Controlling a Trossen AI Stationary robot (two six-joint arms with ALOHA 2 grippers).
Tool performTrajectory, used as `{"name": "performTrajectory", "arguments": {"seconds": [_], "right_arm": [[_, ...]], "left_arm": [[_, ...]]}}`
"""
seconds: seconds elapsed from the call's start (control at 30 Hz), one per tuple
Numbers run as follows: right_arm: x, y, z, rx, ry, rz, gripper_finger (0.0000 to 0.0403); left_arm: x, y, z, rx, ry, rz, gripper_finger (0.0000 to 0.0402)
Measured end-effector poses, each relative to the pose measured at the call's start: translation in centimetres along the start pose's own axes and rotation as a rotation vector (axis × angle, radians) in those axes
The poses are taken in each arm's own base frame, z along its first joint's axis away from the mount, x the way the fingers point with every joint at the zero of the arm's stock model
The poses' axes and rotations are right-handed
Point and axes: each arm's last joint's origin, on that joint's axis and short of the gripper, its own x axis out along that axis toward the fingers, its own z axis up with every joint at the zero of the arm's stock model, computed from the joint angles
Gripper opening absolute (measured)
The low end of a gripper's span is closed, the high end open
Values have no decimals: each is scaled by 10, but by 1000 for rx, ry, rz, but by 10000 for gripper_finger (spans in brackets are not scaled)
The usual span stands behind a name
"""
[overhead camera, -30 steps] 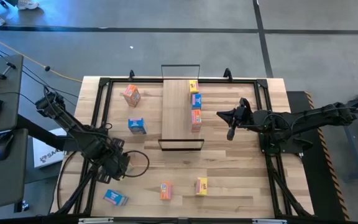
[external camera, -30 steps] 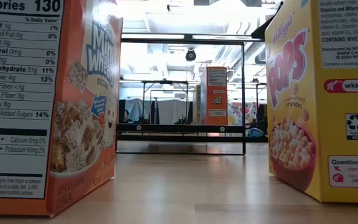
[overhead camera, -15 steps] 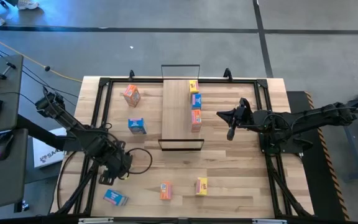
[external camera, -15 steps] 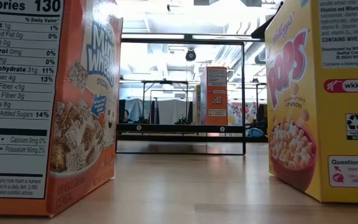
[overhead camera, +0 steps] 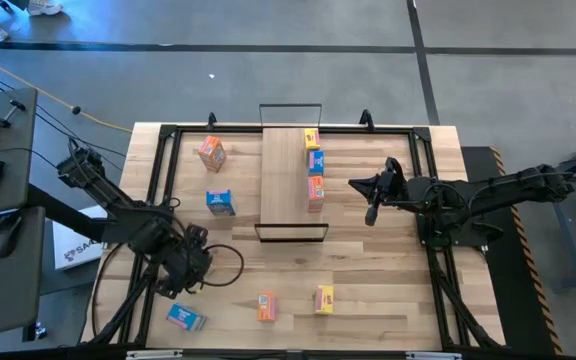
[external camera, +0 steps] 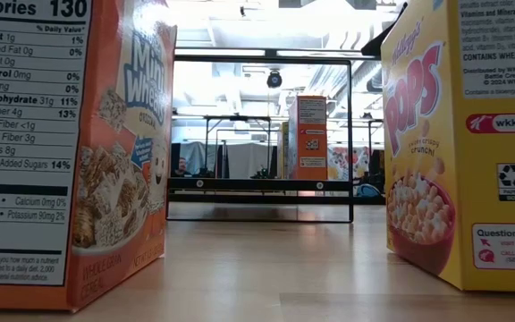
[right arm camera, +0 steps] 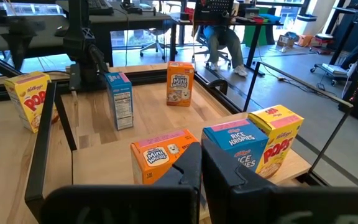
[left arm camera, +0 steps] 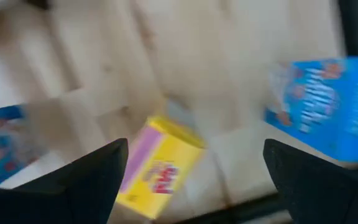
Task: Stack cereal on shelf
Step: Put the left yellow cereal box on the shelf aligned with the other yellow cereal box on the shelf
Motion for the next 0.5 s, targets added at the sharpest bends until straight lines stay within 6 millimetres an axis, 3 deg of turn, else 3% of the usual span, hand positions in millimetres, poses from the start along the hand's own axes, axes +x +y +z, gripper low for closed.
{"name": "performTrajectory", "arguments": {"seconds": [0.27, 0.5], "right_arm": [[0, 0, 0, 2, 0, 0, 0], [0, 0, 0, 5, 0, 0, 0]], "left_arm": [[0, -5, -3, 69, -14, 67, 366], [10, -8, -10, 178, 86, 99, 366]]}}
